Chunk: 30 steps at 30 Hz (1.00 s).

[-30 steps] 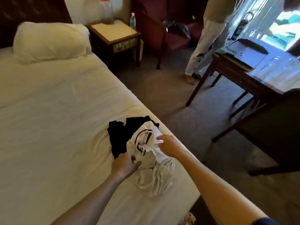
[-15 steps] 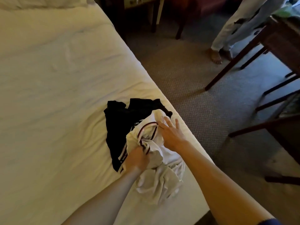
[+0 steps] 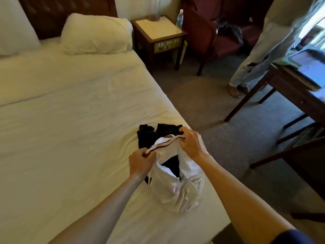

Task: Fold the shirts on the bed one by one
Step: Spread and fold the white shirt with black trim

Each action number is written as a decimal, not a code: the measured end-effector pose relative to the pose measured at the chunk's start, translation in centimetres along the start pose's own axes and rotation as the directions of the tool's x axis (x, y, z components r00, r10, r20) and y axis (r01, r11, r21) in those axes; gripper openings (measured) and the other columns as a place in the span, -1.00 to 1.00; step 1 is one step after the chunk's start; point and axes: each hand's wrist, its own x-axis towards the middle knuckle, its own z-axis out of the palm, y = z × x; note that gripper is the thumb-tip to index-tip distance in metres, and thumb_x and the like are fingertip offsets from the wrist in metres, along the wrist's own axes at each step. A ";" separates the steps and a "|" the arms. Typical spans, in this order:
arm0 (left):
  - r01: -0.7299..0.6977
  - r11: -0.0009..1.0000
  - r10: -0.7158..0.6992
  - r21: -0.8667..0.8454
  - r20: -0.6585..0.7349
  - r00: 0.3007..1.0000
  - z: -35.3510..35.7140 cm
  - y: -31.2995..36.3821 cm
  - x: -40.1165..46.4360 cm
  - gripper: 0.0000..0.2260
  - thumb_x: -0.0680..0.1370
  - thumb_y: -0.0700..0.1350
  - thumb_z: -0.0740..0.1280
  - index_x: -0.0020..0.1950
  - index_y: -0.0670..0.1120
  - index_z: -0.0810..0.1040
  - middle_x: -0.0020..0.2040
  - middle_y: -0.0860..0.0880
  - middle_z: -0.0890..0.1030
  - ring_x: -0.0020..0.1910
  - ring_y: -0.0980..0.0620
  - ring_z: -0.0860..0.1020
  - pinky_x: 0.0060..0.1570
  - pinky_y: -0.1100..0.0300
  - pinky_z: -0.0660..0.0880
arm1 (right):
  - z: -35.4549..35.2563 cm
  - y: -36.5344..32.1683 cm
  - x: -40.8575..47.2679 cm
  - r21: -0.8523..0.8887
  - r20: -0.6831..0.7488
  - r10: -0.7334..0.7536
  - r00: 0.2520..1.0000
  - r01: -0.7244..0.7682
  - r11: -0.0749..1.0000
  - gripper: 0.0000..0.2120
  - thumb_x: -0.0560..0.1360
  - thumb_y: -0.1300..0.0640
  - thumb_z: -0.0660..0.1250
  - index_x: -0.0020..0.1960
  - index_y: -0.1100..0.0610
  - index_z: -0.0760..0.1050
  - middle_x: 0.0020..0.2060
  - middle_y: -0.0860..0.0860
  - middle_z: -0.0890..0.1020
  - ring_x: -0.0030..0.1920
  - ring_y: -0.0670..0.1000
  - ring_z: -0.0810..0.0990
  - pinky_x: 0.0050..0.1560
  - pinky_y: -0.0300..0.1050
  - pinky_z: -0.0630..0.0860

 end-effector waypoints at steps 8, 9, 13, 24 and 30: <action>-0.227 0.968 0.197 -0.106 -0.235 0.952 -20.3 11.0 -4.1 -0.75 0.63 -0.14 0.21 -0.22 -0.09 0.53 -0.31 -0.13 0.58 -0.31 -0.13 0.56 -0.25 -0.12 0.51 | -13.6 -16.0 -4.3 -0.007 -0.166 -0.097 0.981 0.097 0.995 -0.79 0.54 0.31 0.25 0.00 0.20 0.66 -0.08 0.12 0.59 -0.10 0.11 0.54 -0.11 -0.09 0.47; -0.277 0.956 0.243 -0.096 -0.273 0.931 -23.3 12.5 -4.8 -0.76 0.63 -0.15 0.20 -0.19 -0.11 0.54 -0.30 -0.13 0.59 -0.28 -0.13 0.57 -0.21 -0.14 0.53 | -15.4 -18.6 -5.1 0.015 -0.215 -0.117 0.970 0.123 0.992 -0.79 0.53 0.31 0.27 0.00 0.17 0.67 -0.08 0.12 0.61 -0.10 0.12 0.55 -0.10 -0.09 0.47; -0.439 0.895 0.367 -0.084 -0.424 0.828 -34.9 18.5 -8.0 -0.78 0.66 -0.14 0.14 0.01 -0.17 0.55 -0.13 -0.10 0.59 -0.09 -0.15 0.56 -0.02 -0.11 0.57 | -21.4 -30.1 -8.7 0.022 -0.344 -0.239 0.908 0.262 0.965 -0.77 0.54 0.28 0.25 0.06 0.11 0.65 -0.04 0.13 0.66 -0.02 0.17 0.61 -0.05 -0.05 0.53; -0.705 0.543 0.833 0.456 -0.396 0.386 -64.7 31.2 -21.4 -0.43 0.32 0.46 0.41 -0.19 -0.04 0.41 -0.34 0.02 0.55 -0.39 0.13 0.46 -0.37 0.21 0.38 | -31.4 -56.3 -18.1 0.136 -0.557 -0.482 0.677 0.646 0.751 -0.79 0.55 -0.06 0.34 0.01 0.10 0.52 -0.12 0.02 0.60 -0.10 0.03 0.55 -0.15 -0.09 0.44; -0.353 0.420 0.722 0.836 -0.072 0.688 -75.5 33.1 -26.5 -0.58 0.29 0.25 0.58 -0.18 -0.07 0.61 -0.26 0.01 0.59 -0.21 0.02 0.54 -0.25 0.09 0.42 | -34.1 -63.3 -19.7 -0.126 -0.373 -0.638 0.674 0.644 0.754 -0.88 0.51 0.09 0.41 -0.11 0.15 0.59 -0.21 0.03 0.55 -0.06 0.10 0.51 -0.22 -0.13 0.26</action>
